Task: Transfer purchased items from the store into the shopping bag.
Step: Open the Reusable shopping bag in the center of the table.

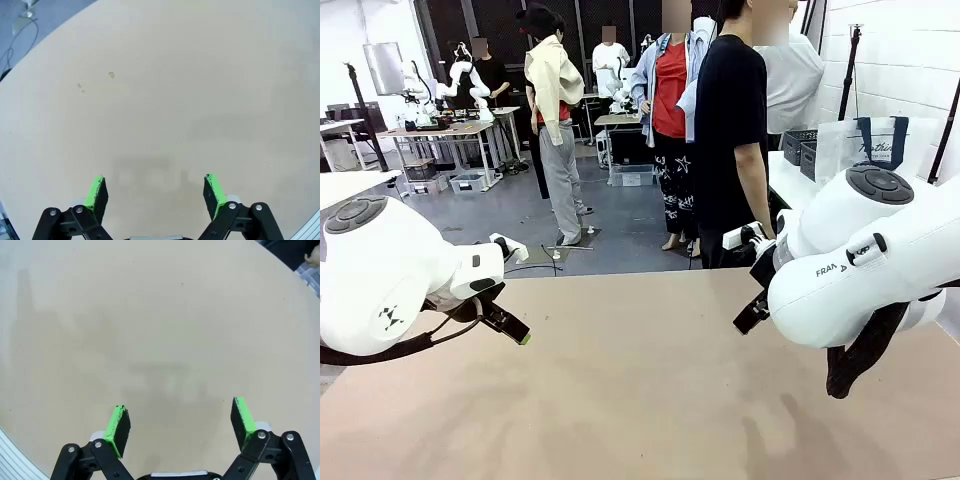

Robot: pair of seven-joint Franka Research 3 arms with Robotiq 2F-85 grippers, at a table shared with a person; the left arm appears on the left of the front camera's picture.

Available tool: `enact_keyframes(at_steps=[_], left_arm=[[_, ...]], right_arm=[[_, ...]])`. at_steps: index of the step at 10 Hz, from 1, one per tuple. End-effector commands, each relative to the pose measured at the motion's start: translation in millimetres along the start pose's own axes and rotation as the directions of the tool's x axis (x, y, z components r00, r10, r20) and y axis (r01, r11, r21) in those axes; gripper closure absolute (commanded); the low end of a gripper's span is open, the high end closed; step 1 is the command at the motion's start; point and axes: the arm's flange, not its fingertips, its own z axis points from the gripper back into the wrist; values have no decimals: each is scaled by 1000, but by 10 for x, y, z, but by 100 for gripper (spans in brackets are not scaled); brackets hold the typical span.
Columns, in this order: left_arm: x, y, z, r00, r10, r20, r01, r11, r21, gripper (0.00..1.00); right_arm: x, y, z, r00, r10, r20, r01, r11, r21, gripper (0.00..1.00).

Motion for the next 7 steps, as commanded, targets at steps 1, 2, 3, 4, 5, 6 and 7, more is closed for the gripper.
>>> enact_keyframes(at_steps=[1,2,3,4,5,6,7], left_arm=[[0,0,0,1000,0,0,0,1000,0,0],[0,0,0,1000,0,0,0,1000,0,0],[0,0,0,1000,0,0,0,1000,0,0],[0,0,0,1000,0,0,0,1000,0,0],[0,0,0,1000,0,0,0,1000,0,0],[0,0,0,1000,0,0,0,1000,0,0],[0,0,0,1000,0,0,0,1000,0,0]], right_arm=[[0,0,0,1000,0,0,0,1000,0,0],[0,0,0,1000,0,0,0,1000,0,0],[0,0,0,1000,0,0,0,1000,0,0],[0,0,0,1000,0,0,0,1000,0,0],[0,0,0,1000,0,0,0,1000,0,0],[0,0,0,1000,0,0,0,1000,0,0],[0,0,0,1000,0,0,0,1000,0,0]])
